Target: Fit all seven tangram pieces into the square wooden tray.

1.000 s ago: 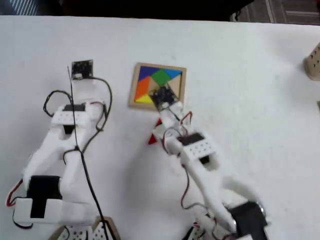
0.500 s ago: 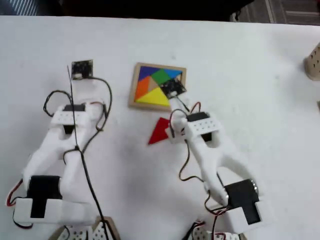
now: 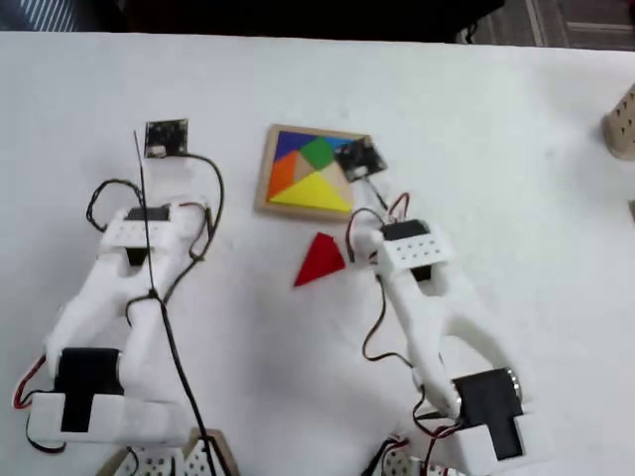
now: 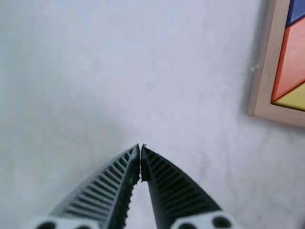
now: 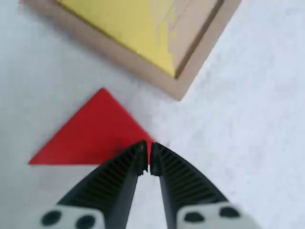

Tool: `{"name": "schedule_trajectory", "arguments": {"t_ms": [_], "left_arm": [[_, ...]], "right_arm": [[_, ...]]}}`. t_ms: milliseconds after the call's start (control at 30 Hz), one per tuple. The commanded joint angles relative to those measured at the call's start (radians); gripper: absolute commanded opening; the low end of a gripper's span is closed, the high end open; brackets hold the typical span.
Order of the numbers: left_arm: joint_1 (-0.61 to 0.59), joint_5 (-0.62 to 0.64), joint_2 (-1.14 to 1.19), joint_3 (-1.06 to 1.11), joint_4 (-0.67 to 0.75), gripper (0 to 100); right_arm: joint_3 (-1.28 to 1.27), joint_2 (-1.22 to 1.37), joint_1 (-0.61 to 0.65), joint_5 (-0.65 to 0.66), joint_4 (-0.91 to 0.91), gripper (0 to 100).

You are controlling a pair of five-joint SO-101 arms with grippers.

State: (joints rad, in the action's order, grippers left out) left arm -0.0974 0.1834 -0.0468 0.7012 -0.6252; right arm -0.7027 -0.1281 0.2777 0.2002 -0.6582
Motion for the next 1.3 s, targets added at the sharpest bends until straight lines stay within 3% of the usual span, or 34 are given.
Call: {"name": "schedule_trajectory", "arguments": {"t_ms": [0, 133, 333, 600, 800, 1067, 1267], "left_arm": [[-0.004, -0.009, -0.004, -0.049, 0.026, 2], [-0.005, -0.011, -0.004, -0.049, 0.025, 2], [-0.01, -0.012, -0.004, -0.049, 0.025, 2], [-0.01, -0.014, -0.004, -0.049, 0.026, 2], [-0.01, -0.014, -0.004, -0.049, 0.026, 2], [-0.007, -0.014, -0.004, -0.049, 0.029, 2], [-0.01, -0.014, -0.004, -0.049, 0.028, 2]], "right_arm": [[0.028, 0.007, -0.033, -0.041, 0.162, 1.9], [0.084, 0.173, -0.035, -0.037, 0.231, 1.9], [0.269, 0.269, -0.028, 0.095, -0.12, 1.9], [0.163, 0.186, 0.05, 0.11, -0.242, 1.9], [-0.08, -0.087, 0.2, 0.11, -0.228, 1.9], [-0.239, -0.349, 0.12, 0.041, -0.085, 3.4], [-0.18, -0.243, 0.173, 0.017, -0.051, 20.4]]}}
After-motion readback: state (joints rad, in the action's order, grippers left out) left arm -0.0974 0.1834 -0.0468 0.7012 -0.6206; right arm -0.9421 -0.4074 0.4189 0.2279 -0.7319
